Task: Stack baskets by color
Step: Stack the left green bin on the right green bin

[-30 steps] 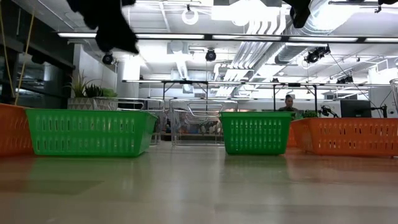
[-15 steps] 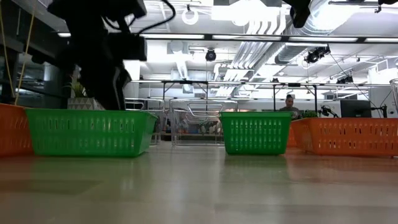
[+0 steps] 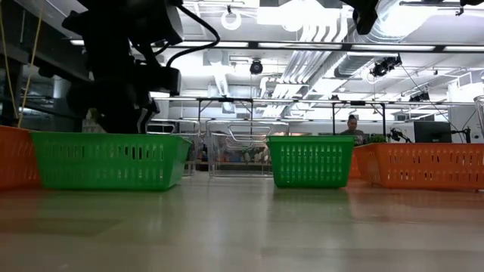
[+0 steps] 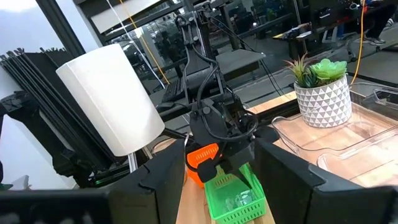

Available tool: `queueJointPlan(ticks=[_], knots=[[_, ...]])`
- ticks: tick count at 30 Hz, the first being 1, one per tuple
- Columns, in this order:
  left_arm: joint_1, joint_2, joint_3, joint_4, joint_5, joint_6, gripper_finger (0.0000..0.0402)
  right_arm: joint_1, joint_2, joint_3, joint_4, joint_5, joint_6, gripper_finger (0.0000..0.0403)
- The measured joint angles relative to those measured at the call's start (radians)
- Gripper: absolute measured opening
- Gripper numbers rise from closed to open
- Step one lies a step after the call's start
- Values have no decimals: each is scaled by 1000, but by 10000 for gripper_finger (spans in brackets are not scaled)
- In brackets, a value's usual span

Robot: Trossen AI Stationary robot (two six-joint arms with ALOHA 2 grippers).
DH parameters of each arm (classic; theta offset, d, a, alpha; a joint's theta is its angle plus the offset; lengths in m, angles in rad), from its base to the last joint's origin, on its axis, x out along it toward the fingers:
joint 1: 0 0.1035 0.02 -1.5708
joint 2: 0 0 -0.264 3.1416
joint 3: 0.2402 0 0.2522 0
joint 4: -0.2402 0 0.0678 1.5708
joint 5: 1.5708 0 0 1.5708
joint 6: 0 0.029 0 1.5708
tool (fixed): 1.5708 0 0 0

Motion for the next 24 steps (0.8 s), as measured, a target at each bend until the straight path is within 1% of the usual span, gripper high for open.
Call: queueJointPlan(ticks=[2, 3, 6, 9, 12, 14, 16, 19, 21, 24], knots=[[7, -14, 1, 1, 5, -21, 21, 0, 0, 0, 0, 0, -11, 181], [12, -23, 1, 2, 9, -40, 12, 0, 0, 0, 1, 0, -14, 181], [19, -55, 1, 5, 16, -73, 12, 0, 0, 0, 6, 0, -15, 181], [18, -115, 1, 5, 28, -120, 2, 0, -1, 0, 16, -1, -12, 181], [11, -193, 2, 9, 30, -204, 1, 0, -12, 0, 23, -2, -14, 181], [2, -248, 2, 47, 12, -283, 1, 0, -24, 0, 31, -2, -10, 181], [-11, -294, 2, 106, -30, -370, 0, 0, -40, 0, 45, 4, 17, 181], [-38, -315, 2, 263, -105, -485, 0, 0, -72, 0, 76, 36, 36, 181], [-54, -297, 2, 377, -164, -538, 0, 0, -98, 1, 95, 64, 35, 181], [-73, -231, 3, 511, -262, -624, 0, 0, -135, 1, 138, 109, 25, 181]])
